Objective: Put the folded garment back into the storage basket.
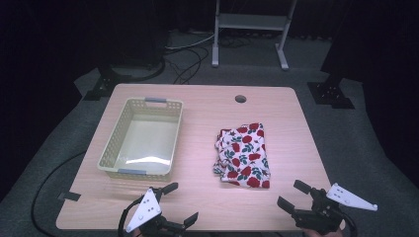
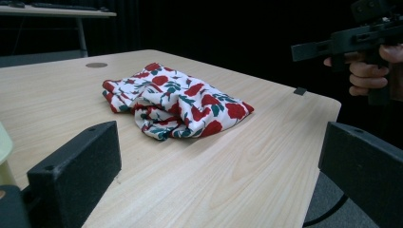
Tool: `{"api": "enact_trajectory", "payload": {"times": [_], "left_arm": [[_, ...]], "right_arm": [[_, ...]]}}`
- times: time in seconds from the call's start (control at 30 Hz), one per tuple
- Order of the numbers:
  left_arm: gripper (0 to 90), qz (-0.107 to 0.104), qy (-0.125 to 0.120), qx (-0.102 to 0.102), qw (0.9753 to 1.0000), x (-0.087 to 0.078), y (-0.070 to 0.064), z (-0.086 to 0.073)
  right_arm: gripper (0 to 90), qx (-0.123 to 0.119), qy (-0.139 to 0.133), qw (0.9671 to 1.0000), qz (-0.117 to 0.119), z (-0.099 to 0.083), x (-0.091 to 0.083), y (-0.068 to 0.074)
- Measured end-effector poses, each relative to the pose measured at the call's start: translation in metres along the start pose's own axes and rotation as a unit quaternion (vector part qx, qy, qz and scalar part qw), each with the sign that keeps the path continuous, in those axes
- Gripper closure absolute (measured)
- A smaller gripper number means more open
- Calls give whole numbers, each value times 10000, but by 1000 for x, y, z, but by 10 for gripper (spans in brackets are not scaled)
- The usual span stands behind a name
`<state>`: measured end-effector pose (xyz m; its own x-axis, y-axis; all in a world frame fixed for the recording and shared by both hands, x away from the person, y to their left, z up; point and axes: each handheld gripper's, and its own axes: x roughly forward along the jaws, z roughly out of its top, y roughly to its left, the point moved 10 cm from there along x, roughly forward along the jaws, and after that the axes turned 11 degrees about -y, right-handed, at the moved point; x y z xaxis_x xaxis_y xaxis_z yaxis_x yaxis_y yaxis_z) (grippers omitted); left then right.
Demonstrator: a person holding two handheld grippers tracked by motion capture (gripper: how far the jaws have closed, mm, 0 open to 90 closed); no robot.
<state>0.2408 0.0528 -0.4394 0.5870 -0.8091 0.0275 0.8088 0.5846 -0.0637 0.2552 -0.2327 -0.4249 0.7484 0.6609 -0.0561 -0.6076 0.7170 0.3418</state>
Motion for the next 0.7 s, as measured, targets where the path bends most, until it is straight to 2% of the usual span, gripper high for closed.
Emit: {"api": "enact_trajectory", "payload": {"times": [0.2, 0.47, 0.7], "left_arm": [[0, -51, -9, 17, 10000, 0, -3, 0], [0, -11, -38, -15, 10000, -1, 1, 1], [0, -14, -57, -35, 10000, -2, 1, 2]], "right_arm": [[33, -98, 209, 9997, 44, 1, 12, -2], [33, -167, 264, 9995, 99, 10, 24, -6], [33, -261, 431, 9985, 198, 16, 36, -7]]}}
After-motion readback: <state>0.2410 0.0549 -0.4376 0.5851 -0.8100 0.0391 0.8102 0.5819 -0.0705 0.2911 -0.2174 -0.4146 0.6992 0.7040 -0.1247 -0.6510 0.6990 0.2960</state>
